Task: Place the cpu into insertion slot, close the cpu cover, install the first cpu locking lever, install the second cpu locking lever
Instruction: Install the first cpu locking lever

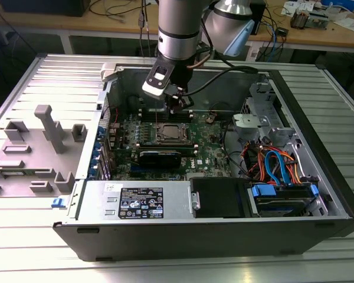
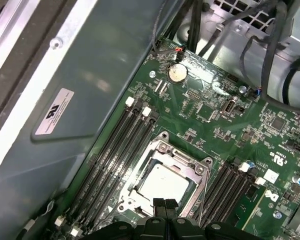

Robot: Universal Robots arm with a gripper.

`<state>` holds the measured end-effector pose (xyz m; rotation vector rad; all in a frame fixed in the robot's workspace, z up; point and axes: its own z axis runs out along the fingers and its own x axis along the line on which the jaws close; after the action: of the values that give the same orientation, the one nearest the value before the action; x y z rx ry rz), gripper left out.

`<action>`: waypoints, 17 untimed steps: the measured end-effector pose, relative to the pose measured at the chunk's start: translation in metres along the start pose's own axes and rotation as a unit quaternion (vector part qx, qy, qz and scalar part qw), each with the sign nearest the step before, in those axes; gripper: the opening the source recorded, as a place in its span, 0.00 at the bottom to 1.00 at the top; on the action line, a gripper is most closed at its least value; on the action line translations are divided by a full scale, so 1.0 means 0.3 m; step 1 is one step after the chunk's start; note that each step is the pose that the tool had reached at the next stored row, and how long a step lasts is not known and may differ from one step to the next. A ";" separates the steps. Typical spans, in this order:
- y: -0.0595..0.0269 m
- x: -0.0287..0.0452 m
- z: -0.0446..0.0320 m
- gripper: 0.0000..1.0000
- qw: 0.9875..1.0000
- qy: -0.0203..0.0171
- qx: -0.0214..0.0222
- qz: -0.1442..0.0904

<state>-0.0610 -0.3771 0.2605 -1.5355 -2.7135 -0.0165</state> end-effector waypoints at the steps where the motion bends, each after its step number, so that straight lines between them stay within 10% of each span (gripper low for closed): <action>1: 0.000 0.000 0.000 0.11 1.000 0.000 0.000 0.000; 17: -0.001 0.000 0.000 0.11 0.997 0.000 0.002 -0.080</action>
<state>-0.0612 -0.3771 0.2605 -1.3120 -2.8276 -0.0135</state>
